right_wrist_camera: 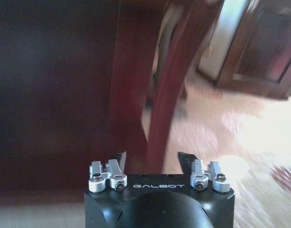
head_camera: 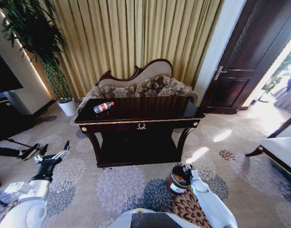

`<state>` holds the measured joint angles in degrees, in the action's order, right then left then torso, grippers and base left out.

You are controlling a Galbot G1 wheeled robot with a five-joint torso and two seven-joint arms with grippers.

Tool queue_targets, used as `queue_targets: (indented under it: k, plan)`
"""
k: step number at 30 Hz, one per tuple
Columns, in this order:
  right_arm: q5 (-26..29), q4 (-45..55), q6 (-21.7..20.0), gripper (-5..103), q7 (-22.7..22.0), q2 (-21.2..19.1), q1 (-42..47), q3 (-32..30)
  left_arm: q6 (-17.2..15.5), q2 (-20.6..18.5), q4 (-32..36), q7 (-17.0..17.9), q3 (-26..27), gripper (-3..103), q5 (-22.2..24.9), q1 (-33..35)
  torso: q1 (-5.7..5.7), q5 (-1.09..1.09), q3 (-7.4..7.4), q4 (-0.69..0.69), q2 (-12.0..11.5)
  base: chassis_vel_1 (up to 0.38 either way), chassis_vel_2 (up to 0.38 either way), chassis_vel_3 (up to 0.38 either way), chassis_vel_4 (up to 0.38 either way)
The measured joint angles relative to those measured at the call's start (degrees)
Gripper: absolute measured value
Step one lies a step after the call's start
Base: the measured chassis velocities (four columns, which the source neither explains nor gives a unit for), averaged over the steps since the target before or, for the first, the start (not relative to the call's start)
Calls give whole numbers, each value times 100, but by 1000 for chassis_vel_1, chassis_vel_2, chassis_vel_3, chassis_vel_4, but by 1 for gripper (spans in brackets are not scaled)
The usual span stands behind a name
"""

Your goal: Move to the front of the table and place the trash on the table into the trash bin.

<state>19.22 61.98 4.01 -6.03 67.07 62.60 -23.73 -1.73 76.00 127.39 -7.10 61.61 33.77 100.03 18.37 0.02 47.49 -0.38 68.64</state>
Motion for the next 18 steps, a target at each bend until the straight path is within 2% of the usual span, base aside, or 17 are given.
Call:
queue_targets:
  k: [1,4,5,8,10,11,12,15,16,18]
  plan:
    - [0,0,0,62,0,0,0,0,0,0,0,0,0,100,0,0,0,0,0,0,0,0,0,0,0]
    - [679,1065,340,78,-71,-99,-48,-156,-16,13,41,9,-27,100,-29,-25,0,-4,0,3,0,0,0,0,0]
    - [679,1065,340,78,-71,-99,-48,-156,-16,13,41,9,-27,100,-29,-25,0,-4,0,3,0,0,0,0,0]
    - [1040,1906,365,94,-126,-145,-65,-252,-36,11,98,32,-29,100,-34,-34,0,-3,0,-1,0,0,0,0,0]
    - [1153,2203,350,97,-137,-145,-80,-275,-43,0,113,50,-29,100,-35,-39,0,-2,0,0,0,0,0,0,0]
    - [1321,2651,230,99,-164,-144,-100,-290,-55,-21,139,85,-26,100,-34,-50,0,-1,0,1,0,0,0,0,0]
    - [1321,2651,230,99,-164,-144,-100,-290,-55,-21,139,85,-26,100,-34,-50,0,-1,0,1,0,0,0,0,0]
    - [1510,3674,-342,100,-186,-197,-112,-220,-100,-75,218,155,4,100,-35,-85,0,-4,0,1,0,0,0,0,0]
    - [1510,3674,-342,100,-186,-197,-112,-220,-100,-75,218,155,4,100,-35,-85,0,-4,0,1,0,0,0,0,0]
    - [1513,4074,-693,100,-187,-240,-99,-140,-129,-97,262,184,26,100,-25,-88,0,-3,0,1,0,0,0,0,0]
